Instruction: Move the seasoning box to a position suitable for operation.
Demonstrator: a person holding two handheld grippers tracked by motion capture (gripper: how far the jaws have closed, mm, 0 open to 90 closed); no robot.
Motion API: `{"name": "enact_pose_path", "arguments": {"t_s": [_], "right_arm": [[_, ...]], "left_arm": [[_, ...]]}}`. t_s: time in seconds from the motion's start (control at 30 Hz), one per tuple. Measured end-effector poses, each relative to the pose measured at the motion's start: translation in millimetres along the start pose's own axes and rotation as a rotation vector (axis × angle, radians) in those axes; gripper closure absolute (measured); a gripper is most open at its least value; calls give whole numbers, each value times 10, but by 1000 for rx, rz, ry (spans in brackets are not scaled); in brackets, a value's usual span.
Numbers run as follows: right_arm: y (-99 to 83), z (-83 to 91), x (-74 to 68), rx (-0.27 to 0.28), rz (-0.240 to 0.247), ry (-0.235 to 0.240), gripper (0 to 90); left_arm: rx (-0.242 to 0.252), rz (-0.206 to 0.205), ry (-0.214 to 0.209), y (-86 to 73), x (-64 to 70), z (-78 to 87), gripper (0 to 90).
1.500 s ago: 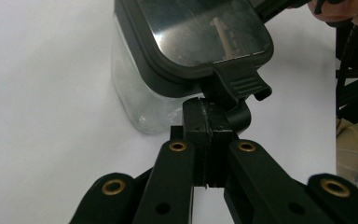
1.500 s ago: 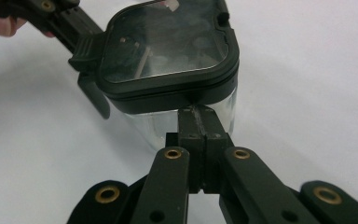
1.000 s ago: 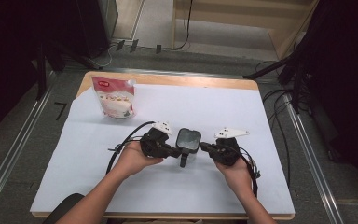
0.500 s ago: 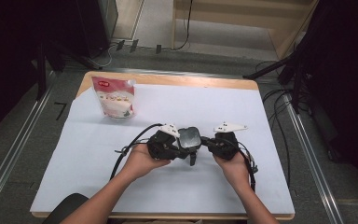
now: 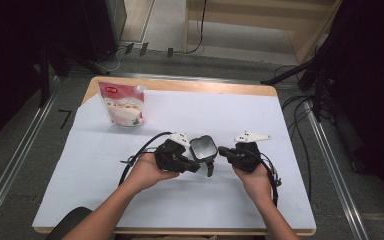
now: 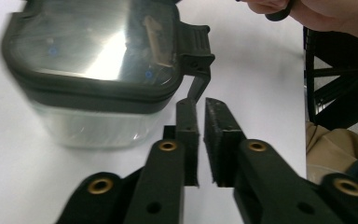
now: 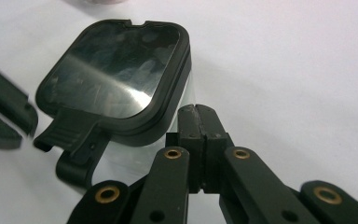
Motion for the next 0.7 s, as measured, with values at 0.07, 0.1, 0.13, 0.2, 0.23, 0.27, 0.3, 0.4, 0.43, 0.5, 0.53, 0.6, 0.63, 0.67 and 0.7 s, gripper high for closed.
{"name": "enact_pose_path", "arguments": {"t_s": [0.07,0.1,0.13,0.2,0.23,0.27,0.3,0.4,0.43,0.5,0.53,0.6,0.63,0.67,0.7], "right_arm": [[-2,27,-7,1,0,7,900],[-3,41,-15,5,-4,11,900],[-5,55,-23,7,-4,16,900],[-13,90,-44,7,-7,23,900],[-16,109,-58,7,-7,26,900],[-17,154,-75,8,1,30,900],[-17,154,-75,8,1,30,900],[-7,276,-108,17,0,38,900],[-8,306,-127,21,-2,44,900],[-12,339,-147,21,-2,47,900],[-16,365,-171,25,0,51,900],[-32,409,-220,23,2,57,900],[-44,425,-242,21,5,60,900],[-57,432,-268,23,3,66,900],[-76,438,-294,20,-1,71,900]], "left_arm": [[3,15,11,-13,-44,70,772],[9,26,10,-18,-61,102,752],[8,29,19,-26,-86,134,734],[15,34,32,-36,-137,186,705],[12,36,34,-45,-159,204,687],[12,42,46,-51,-184,218,656],[10,42,47,-58,-203,228,656],[-18,56,28,-108,-210,234,572],[-24,52,29,-118,-215,237,551],[-22,53,32,-121,-220,241,538],[-19,53,22,-119,-221,248,526],[-5,51,27,-110,-236,264,488],[2,45,34,-108,-249,274,476],[6,40,44,-107,-267,284,454],[1,37,48,-112,-283,288,421]]}}
Point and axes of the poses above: each handheld gripper's, and its own axes: z roughly backward along the jaws, y roughly out of its top, x roughly to its right, the point moved 9 cm from there along -z, roughly forward along the jaws, and after that the axes turned 8 degrees about z, right-handed, at the moved point
